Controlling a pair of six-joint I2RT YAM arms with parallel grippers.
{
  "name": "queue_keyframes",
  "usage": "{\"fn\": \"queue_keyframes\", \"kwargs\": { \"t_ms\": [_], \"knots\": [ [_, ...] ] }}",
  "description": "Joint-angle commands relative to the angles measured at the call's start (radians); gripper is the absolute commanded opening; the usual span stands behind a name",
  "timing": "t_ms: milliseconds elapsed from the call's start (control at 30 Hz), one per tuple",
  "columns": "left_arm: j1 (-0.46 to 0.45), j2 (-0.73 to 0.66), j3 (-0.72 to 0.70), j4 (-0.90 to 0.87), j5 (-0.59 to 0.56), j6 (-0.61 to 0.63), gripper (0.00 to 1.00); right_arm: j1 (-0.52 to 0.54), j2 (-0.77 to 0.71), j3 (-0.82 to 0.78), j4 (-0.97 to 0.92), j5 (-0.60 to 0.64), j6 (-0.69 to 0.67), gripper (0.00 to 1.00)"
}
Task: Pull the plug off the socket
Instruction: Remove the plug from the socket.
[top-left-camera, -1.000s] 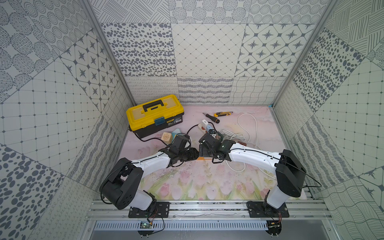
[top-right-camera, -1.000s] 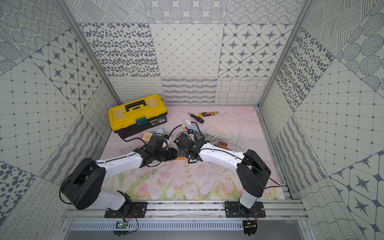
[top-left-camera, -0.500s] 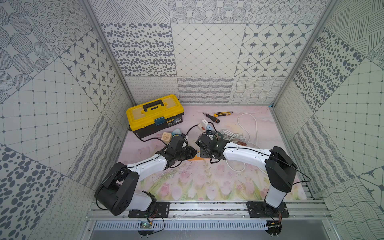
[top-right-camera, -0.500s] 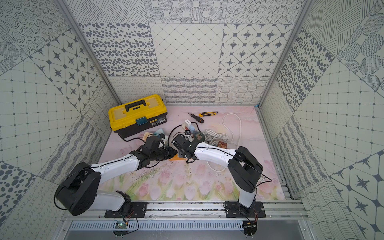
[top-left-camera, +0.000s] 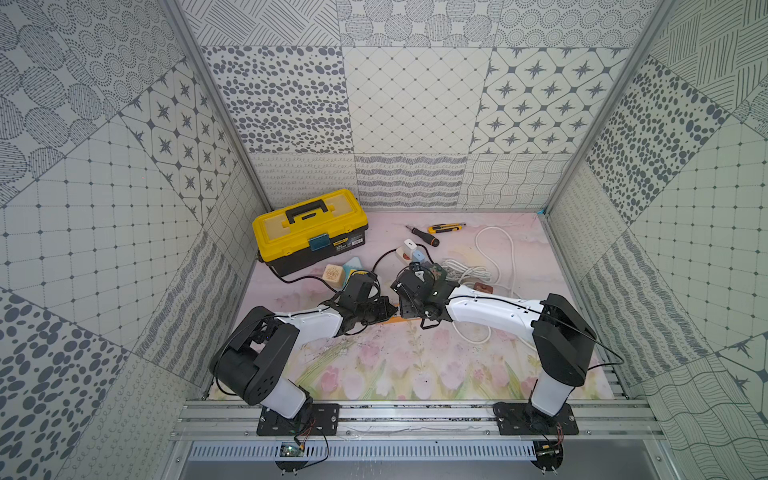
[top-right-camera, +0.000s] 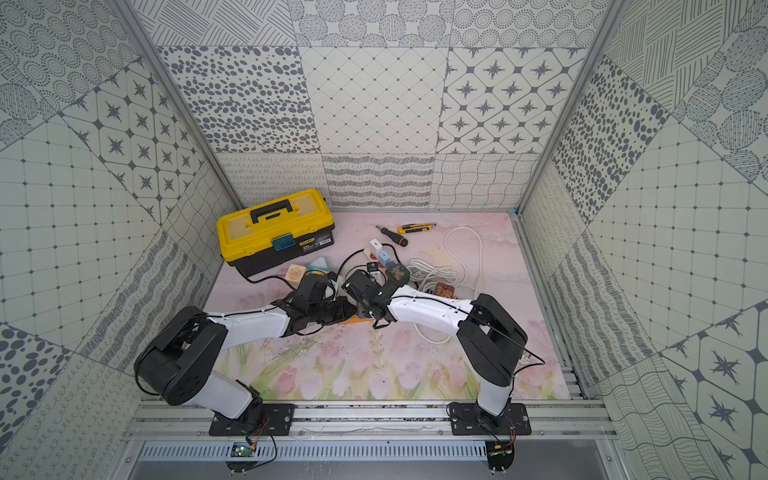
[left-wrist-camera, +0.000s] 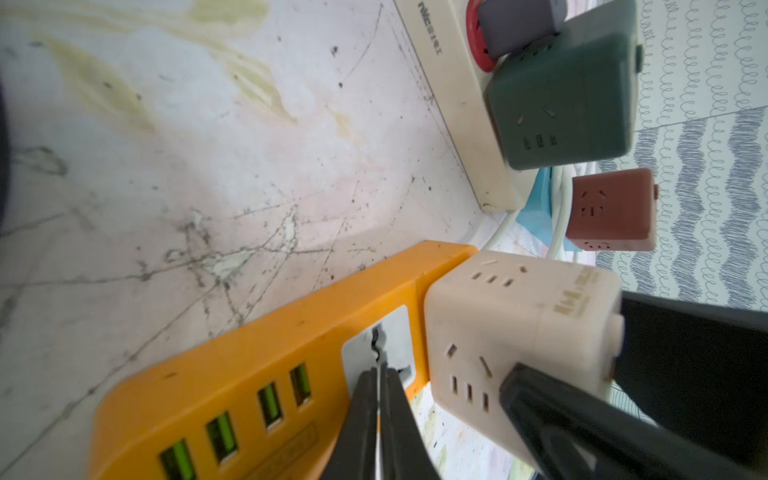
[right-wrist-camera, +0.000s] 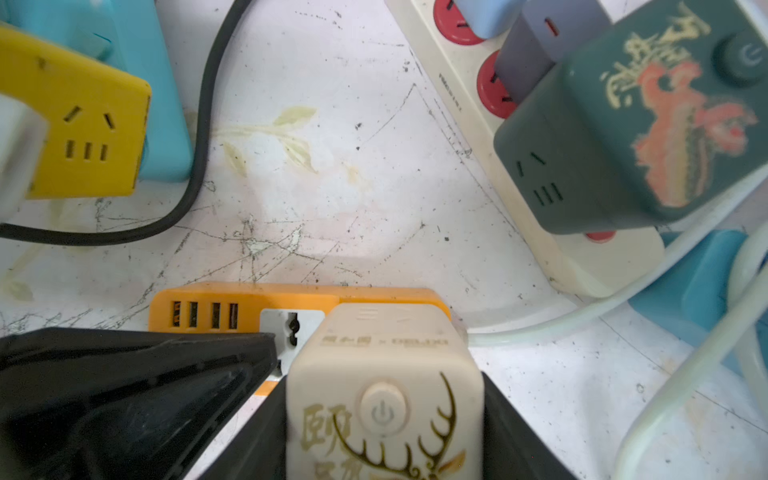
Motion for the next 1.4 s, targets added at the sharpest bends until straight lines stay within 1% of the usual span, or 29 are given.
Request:
{"fn": "queue_keyframes", "kwargs": {
  "t_ms": [0, 133, 233, 433, 533, 733, 1000, 1233, 1367],
  "knots": [
    [-0.009, 0.05, -0.015, 0.01, 0.037, 0.032, 0.06, 0.021, -0.023, -0.008, -0.01, -0.032, -0.003, 0.34],
    [-0.009, 0.049, -0.034, -0.02, -0.004, 0.048, 0.03, 0.02, -0.029, -0.002, -0.003, -0.026, 0.001, 0.3],
    [-0.008, 0.063, -0.029, -0.055, -0.024, 0.063, 0.03, 0.02, -0.029, 0.013, -0.006, -0.023, -0.003, 0.28],
    [-0.009, 0.113, -0.024, -0.083, -0.045, 0.073, 0.02, 0.017, -0.031, 0.037, -0.01, -0.01, -0.005, 0.26],
    [-0.009, 0.116, -0.033, -0.078, -0.064, 0.07, 0.01, 0.017, -0.029, 0.049, -0.017, 0.005, 0.0, 0.25],
    [-0.009, 0.125, -0.036, -0.122, -0.099, 0.076, 0.01, 0.013, -0.048, 0.074, -0.019, 0.012, 0.013, 0.23],
    [-0.011, 0.157, -0.054, -0.106, -0.103, 0.051, 0.0, 0.005, -0.056, 0.119, -0.036, 0.018, -0.001, 0.22],
    [-0.017, 0.176, -0.046, -0.116, -0.109, 0.055, 0.0, -0.006, -0.069, 0.154, -0.037, 0.026, -0.016, 0.22],
    [-0.031, 0.186, -0.059, -0.11, -0.127, 0.047, 0.0, -0.014, -0.082, 0.17, -0.032, 0.039, -0.019, 0.19]
  ]
}}
